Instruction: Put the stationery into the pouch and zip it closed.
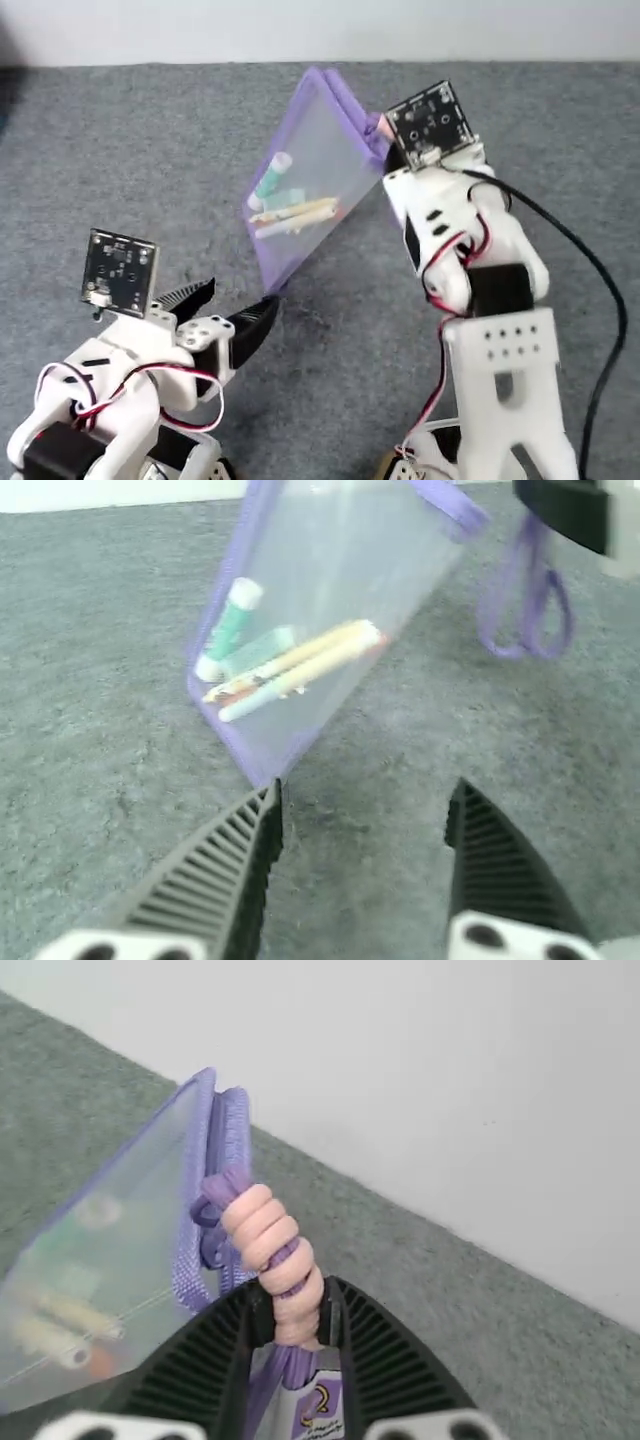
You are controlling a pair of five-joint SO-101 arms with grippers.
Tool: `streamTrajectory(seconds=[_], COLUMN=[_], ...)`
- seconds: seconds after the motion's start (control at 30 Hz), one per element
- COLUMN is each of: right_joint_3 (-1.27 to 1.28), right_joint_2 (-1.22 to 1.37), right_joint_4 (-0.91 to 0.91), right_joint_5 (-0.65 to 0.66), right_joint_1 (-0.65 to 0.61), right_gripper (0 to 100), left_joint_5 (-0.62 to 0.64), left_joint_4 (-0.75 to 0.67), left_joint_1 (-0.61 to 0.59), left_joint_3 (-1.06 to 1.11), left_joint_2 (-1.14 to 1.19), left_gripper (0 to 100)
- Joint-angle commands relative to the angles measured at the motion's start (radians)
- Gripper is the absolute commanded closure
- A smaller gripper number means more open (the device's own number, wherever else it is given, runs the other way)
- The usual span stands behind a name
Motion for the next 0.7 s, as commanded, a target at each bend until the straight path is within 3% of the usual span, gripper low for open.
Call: streamTrajectory(seconds=[0.0,0.27,0.67], right_joint_3=[-0.015,-0.015,-0.014], right_joint_2=[-0.11,-0.249,-0.298], right_joint_4=[0.094,0.225,0.274], right_joint_5=[0.008,0.009,0.009], right_joint_1=[-0.056,-0.216,-0.251], right_gripper=[99.1,99.1,99.1], left_joint_5=[0.012,0.014,0.015], left_joint_4=[-0.006,-0.058,-0.061], left_joint_1=[-0.012,-0.017,-0.018], left_joint_3=[-0.016,-0.012,-0.008], left_joint_2=[-0.005,-0.005,-0.005], left_gripper=[73,73,74])
